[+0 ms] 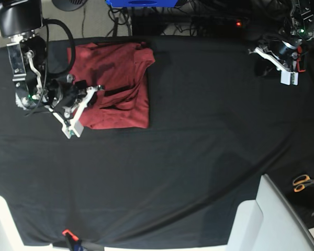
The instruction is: Fold the T-shirt properly
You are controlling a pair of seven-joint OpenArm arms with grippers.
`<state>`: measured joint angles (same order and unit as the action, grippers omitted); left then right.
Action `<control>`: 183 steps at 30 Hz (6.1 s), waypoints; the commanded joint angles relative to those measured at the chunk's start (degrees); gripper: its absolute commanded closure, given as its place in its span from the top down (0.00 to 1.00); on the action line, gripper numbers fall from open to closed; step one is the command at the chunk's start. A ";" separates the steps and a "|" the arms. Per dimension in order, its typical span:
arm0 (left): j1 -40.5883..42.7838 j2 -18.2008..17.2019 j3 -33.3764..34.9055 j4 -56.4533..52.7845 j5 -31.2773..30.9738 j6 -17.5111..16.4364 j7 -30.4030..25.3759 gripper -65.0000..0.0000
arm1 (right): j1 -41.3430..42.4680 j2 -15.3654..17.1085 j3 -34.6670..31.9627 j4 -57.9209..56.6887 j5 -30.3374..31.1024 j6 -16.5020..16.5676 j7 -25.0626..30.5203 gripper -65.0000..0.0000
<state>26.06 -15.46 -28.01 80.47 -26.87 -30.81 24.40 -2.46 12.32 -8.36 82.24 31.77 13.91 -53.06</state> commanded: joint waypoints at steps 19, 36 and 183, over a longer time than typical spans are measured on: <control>-0.26 -0.14 -0.43 0.81 -0.69 -0.45 -1.15 0.00 | 7.87 -9.90 -0.12 -6.68 0.80 0.20 0.53 0.00; -0.35 -0.14 -0.25 0.81 -0.69 -0.45 -1.15 0.00 | 12.26 -7.70 -17.97 -5.45 1.33 -0.24 4.05 0.00; -4.13 -1.28 5.81 -3.76 -0.60 -0.18 -1.06 0.00 | -22.73 2.94 5.59 11.87 0.71 -1.91 12.93 0.01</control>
<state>21.91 -16.03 -22.02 75.94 -26.79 -30.50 24.43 -25.15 14.26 -3.07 93.25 31.94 11.79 -40.66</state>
